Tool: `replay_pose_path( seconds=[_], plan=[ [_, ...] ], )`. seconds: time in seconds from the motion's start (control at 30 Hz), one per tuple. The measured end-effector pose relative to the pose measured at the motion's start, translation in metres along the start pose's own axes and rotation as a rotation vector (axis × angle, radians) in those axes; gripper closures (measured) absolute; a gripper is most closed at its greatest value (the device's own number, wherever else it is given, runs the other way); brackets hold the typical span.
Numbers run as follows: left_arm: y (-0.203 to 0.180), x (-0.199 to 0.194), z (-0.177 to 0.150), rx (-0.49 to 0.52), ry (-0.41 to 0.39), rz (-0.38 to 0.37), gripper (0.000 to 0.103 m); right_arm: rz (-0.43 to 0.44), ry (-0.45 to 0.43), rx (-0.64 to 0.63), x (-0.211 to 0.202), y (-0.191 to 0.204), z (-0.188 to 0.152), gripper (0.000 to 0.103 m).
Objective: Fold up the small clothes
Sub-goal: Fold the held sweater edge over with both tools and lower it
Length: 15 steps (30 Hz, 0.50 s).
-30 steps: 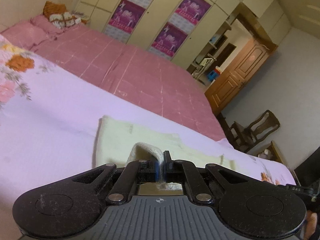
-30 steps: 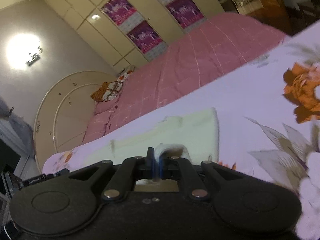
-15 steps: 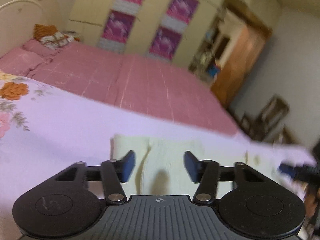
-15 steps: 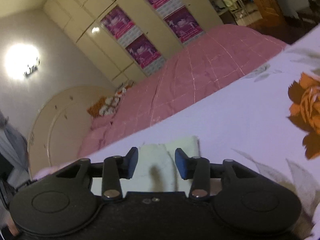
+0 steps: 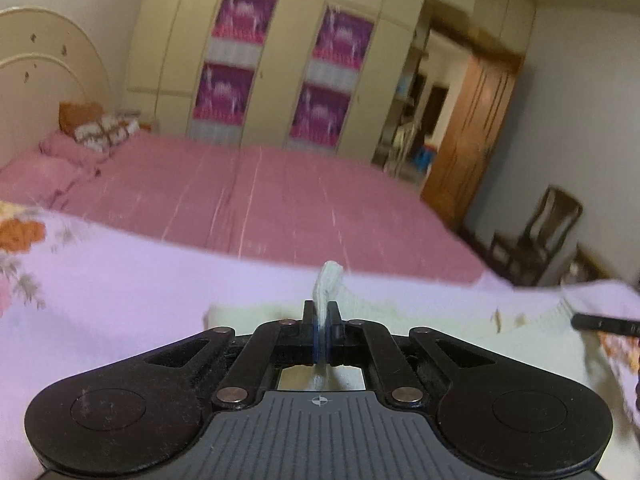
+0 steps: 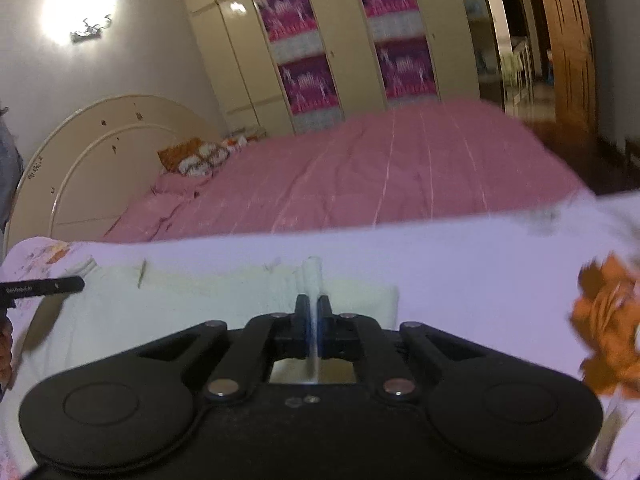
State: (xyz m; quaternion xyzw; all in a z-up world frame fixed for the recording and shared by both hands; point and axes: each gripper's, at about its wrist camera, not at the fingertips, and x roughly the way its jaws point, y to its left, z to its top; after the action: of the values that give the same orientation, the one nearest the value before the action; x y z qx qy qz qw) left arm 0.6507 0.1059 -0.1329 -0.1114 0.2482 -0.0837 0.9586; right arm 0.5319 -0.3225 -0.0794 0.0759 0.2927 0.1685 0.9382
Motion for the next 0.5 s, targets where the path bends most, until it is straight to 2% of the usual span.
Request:
replay_pose_path(
  seconds=[0.07,0.13,0.3,0.4,0.47,0.5],
  plan=[
    [-0.001,0.003,0.004,0.0,-0.014,0.01,0.1,-0.007,-0.034,-0.008,-0.001,-0.001,0.005,0.099],
    [-0.002,0.014,0.003,0.003,0.005,0.024,0.1,-0.019,-0.048,0.006,0.002,-0.006,0.01,0.099],
    [-0.001,0.041,-0.011,0.036,0.117,0.059,0.1,-0.048,0.015,0.048,0.023,-0.016,0.0,0.099],
    [-0.001,0.045,-0.017,0.047,0.138,0.062,0.099,-0.066,0.051,0.095,0.03,-0.024,-0.01,0.099],
    [0.0,0.041,-0.013,0.037,0.128,0.078,0.096,-0.076,0.067,0.096,0.033,-0.024,-0.014,0.099],
    [0.0,0.037,-0.01,0.026,0.112,0.108,0.085,-0.084,0.061,0.1,0.032,-0.023,-0.014,0.098]
  ],
)
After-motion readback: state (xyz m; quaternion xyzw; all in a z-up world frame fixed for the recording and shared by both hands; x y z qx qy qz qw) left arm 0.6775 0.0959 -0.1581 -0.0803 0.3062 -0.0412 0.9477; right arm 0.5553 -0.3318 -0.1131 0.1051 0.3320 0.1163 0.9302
